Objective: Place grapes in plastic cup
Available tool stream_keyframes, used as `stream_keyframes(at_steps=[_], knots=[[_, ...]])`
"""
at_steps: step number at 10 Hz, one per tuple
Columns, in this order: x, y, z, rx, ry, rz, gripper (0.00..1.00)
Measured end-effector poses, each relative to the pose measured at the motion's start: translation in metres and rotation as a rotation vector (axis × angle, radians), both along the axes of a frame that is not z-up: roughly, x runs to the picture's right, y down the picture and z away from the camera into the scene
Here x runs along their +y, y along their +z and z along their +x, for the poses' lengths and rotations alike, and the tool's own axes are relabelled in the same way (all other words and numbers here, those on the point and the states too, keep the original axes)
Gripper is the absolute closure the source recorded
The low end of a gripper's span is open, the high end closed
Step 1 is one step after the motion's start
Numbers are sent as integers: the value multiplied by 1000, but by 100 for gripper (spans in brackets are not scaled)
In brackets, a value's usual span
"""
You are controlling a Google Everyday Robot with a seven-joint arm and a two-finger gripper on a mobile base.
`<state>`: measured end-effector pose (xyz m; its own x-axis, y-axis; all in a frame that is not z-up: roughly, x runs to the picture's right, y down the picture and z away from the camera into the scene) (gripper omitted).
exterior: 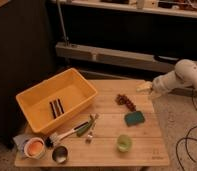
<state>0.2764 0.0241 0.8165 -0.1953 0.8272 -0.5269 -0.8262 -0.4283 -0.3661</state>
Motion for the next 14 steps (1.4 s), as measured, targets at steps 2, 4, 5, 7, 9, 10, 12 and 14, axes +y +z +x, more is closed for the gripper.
stream_keyframes(at_steps=[2,4,5,7,9,10,12,14], knots=[[1,2,-4,1,-14,8,35],[3,7,-15,-15,-83,58,35],[2,14,-31,-33,-134,93,35],[4,21,-47,-38,-209,139,35],[11,28,-55,-21,-269,163,35],[13,34,-61,-13,-292,170,35],[20,46,-67,0,-331,181,35],[19,53,-71,29,-374,208,35]])
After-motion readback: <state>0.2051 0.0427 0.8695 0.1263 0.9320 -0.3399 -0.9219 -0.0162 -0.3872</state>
